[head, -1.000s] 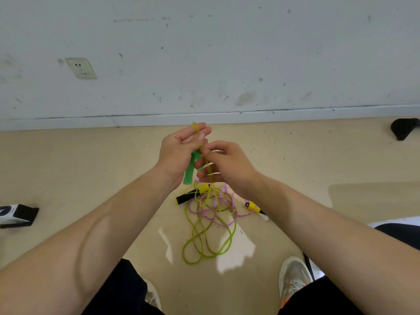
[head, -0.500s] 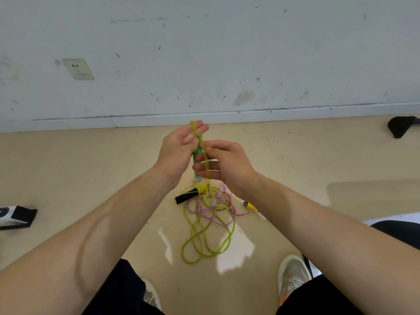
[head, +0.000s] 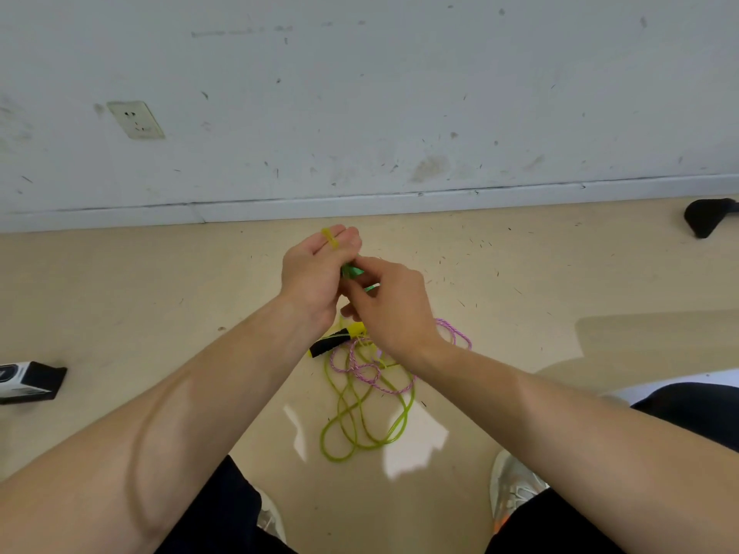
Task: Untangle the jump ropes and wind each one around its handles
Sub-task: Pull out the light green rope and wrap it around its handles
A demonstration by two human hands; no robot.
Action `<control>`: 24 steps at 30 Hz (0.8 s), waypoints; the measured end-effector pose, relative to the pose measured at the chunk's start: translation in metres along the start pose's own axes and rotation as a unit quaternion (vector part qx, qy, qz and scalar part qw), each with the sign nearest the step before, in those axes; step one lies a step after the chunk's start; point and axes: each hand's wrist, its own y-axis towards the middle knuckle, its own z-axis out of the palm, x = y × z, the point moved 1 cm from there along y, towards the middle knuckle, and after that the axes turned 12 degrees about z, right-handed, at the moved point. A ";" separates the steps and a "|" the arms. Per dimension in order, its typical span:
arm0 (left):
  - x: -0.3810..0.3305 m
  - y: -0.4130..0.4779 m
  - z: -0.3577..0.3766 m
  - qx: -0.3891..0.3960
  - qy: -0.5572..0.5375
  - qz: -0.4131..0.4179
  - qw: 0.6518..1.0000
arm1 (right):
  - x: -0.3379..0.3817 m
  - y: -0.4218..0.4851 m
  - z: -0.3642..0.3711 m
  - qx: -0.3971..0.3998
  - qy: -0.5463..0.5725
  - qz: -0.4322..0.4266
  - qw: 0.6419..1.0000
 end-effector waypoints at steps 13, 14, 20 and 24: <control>-0.017 0.020 -0.014 -0.049 -0.128 -0.016 0.990 | -0.024 -0.002 0.012 0.069 -0.112 0.046 0.990; -0.019 0.020 -0.015 -0.037 -0.141 -0.028 0.989 | -0.026 0.001 0.010 0.098 -0.100 0.064 0.988; -0.033 0.017 -0.025 0.127 -0.088 -0.066 0.986 | -0.026 0.034 -0.034 0.140 -0.016 0.106 0.984; -0.038 0.016 -0.030 0.195 0.042 -0.024 0.980 | -0.016 0.046 -0.054 0.133 0.024 0.117 0.984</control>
